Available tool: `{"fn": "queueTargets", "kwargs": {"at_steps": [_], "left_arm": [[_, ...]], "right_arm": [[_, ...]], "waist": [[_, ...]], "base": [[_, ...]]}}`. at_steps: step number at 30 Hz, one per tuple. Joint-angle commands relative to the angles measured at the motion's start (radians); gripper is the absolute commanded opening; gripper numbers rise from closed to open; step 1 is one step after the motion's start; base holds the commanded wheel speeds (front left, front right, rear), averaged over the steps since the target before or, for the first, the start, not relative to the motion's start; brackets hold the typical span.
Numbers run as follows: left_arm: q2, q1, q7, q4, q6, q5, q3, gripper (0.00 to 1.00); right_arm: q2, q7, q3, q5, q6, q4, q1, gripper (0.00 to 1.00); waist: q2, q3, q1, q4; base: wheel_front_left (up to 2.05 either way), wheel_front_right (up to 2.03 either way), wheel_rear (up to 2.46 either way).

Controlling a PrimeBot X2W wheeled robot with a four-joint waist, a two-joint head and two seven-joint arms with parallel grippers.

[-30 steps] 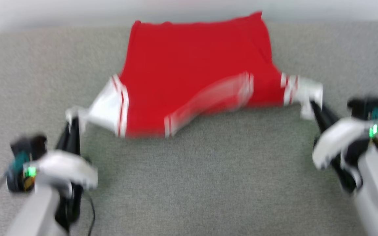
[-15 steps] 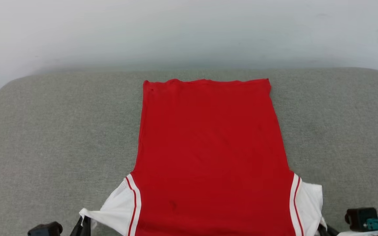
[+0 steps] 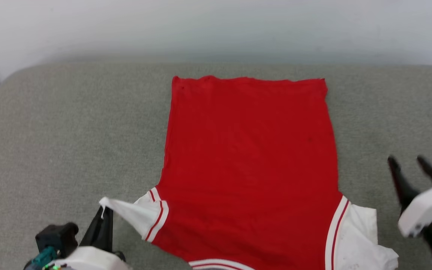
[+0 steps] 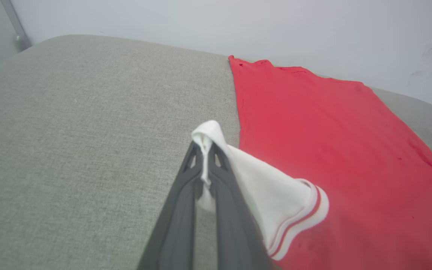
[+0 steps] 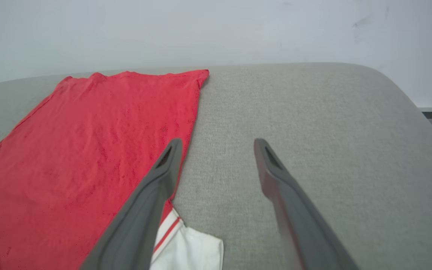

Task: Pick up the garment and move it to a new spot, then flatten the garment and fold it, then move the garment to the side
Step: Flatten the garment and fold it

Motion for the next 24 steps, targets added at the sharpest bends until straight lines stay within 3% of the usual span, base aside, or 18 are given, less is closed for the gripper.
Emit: {"fn": "queueTargets", "kwargs": {"at_steps": [1, 6, 15, 24], "left_arm": [[0.004, -0.034, -0.01, -0.015, 0.0, 0.015, 0.004, 0.0], [-0.011, -0.113, -0.024, -0.073, -0.002, 0.046, -0.011, 0.0], [-0.056, -0.273, -0.062, -0.106, -0.062, 0.093, -0.054, 0.0], [-0.102, -0.395, -0.092, -0.064, -0.129, 0.114, -0.083, 0.0]], "right_arm": [[-0.018, -0.001, -0.023, 0.023, 0.0, 0.044, -0.104, 1.0], [-0.049, 0.044, -0.073, 0.073, 0.0, 0.199, -0.372, 1.0], [-0.158, 0.338, -0.024, 0.085, 0.0, 0.48, -0.836, 1.0], [-0.153, 0.55, -0.043, 0.01, 0.0, 0.642, -1.067, 1.0]], "waist": [[0.0, 0.053, 0.0001, 0.02], [0.0, 0.176, 0.0001, 0.073], [0.0, 0.407, 0.0001, 0.175], [0.0, 0.532, 0.0001, 0.237]], "base": [[0.0, 0.0, 0.0], [0.0, 0.0, 0.0], [0.0, 0.0, 0.0], [0.0, 0.0, 0.0]]}}
